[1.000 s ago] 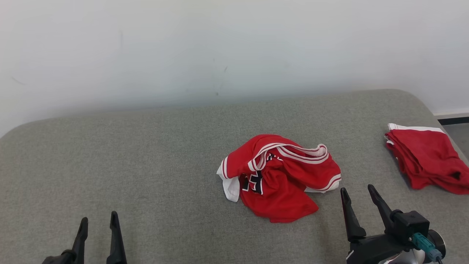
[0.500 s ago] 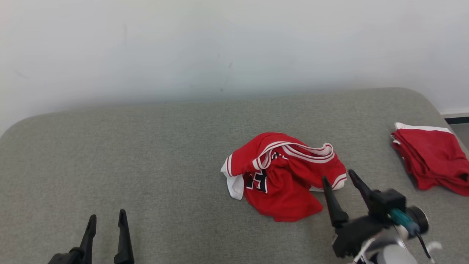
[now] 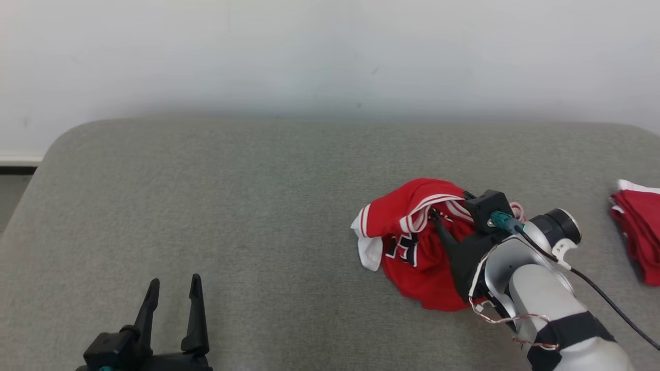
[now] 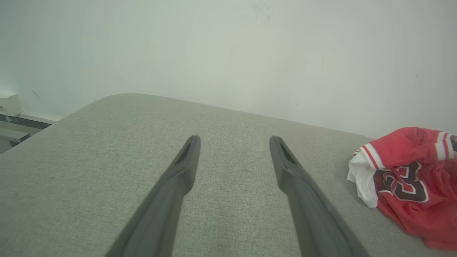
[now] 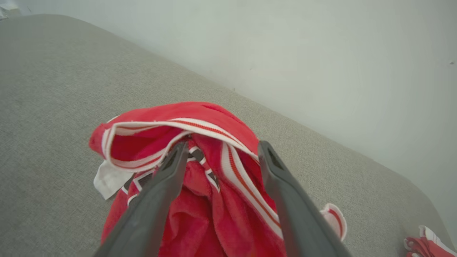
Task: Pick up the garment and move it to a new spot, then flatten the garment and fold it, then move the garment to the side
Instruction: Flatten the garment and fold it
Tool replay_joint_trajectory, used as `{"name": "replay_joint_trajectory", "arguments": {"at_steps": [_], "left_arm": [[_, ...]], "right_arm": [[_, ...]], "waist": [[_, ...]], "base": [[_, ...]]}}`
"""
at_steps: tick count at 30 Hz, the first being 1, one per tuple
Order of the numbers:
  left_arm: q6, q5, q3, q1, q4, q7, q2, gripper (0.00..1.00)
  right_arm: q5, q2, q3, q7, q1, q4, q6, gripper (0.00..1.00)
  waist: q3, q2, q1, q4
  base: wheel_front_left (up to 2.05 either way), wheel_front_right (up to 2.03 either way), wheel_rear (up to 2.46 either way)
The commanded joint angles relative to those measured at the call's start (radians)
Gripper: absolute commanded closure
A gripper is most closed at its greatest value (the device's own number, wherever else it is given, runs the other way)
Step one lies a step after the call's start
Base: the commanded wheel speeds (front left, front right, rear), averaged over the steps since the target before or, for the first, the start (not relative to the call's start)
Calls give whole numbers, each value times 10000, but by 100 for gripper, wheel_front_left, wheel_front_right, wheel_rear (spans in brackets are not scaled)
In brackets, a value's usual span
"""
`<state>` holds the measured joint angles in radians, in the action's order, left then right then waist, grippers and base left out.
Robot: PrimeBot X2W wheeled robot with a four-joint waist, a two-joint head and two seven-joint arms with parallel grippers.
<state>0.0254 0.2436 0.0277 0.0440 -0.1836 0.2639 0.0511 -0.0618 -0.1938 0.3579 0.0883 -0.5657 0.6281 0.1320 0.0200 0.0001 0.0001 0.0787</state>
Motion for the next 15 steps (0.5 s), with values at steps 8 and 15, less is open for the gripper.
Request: {"name": "replay_joint_trajectory", "arguments": {"at_steps": [8, 15], "left_arm": [[-69, 148, 171, 326, -21, 4, -7, 0], [-144, 197, 156, 249, -65, 4, -6, 0]], "right_arm": [[-373, -53, 600, -72, -1102, 1412, -28, 0], [-940, 73, 888, -539, -1440, 2067, -28, 100]], "waist": [[344, -1, -1, 597], [246, -1, -1, 606]], "base": [[0, 0, 0], [0, 0, 0]]}}
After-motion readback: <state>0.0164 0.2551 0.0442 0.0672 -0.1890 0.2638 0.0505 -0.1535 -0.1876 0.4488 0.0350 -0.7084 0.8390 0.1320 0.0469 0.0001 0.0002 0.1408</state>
